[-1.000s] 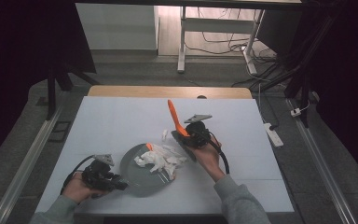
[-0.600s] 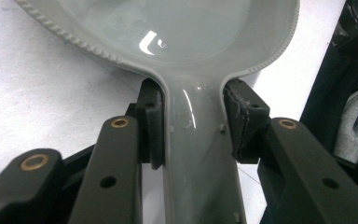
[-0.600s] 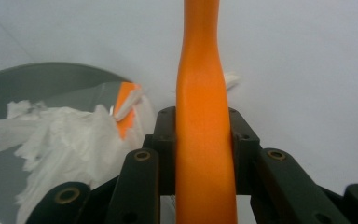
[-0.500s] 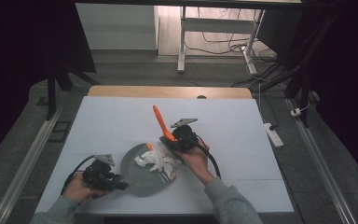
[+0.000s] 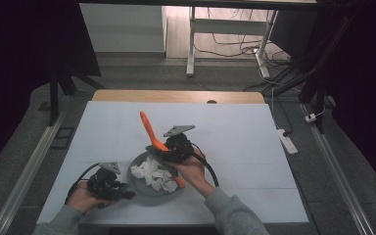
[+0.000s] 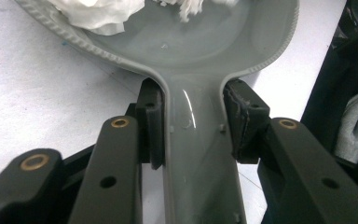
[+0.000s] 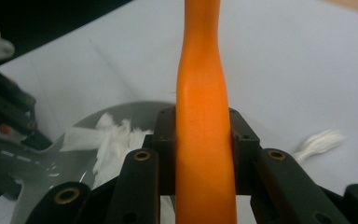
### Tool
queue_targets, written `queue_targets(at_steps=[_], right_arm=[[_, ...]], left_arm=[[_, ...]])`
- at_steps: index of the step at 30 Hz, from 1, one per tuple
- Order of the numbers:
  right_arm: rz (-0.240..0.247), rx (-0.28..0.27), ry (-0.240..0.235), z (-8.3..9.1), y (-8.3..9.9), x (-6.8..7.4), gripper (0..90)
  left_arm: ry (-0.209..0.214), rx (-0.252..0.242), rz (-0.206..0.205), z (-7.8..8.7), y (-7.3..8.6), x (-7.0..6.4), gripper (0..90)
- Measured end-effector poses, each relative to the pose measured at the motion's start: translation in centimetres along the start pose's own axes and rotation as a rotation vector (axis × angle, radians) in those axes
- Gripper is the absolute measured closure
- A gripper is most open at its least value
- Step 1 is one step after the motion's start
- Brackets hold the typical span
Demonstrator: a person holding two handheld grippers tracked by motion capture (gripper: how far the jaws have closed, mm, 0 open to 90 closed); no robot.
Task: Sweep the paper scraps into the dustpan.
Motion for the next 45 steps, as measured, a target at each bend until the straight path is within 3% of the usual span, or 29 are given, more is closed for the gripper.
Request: queue_targets(at_steps=[7, 8, 10, 19, 35, 45], right_arm=[[-0.028, -0.036, 0.108, 1.6, -0.5, -5.0, 69.9], [-0.028, -0.036, 0.108, 1.6, -0.5, -5.0, 69.9], [-0.032, -0.012, 0.147, 1.4, 0.0, -6.8, 69.9], [-0.044, 0.044, 0.21, -0.6, 0.7, -10.4, 69.9], [-0.05, 0.14, 0.256, -2.4, 0.6, -12.4, 69.9], [-0.016, 0.187, 0.231, -3.9, 0.3, -11.5, 70.0]], left_arm=[[-0.001, -0.002, 0.003, 0.0, 0.0, 0.0, 61.4], [-0.001, -0.003, 0.004, 0.0, 0.0, 0.0, 61.4], [-0.001, -0.005, 0.006, -0.1, -0.1, 0.0, 61.4], [-0.001, -0.011, 0.013, -0.1, -0.1, 0.1, 61.4], [-0.012, -0.026, 0.038, -0.1, -0.3, 0.4, 61.4], [-0.014, -0.033, 0.045, -0.3, -0.4, 0.5, 61.4]])
Point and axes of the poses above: each handheld gripper's, and its own axes: z roughly backward along the jaws, y roughly out of its underside, x roughly to its left, the point moved 9 cm from there along -z, roughly forward along the jaws, and after that the axes turned 5 degrees about z, right-handed, at the moved point
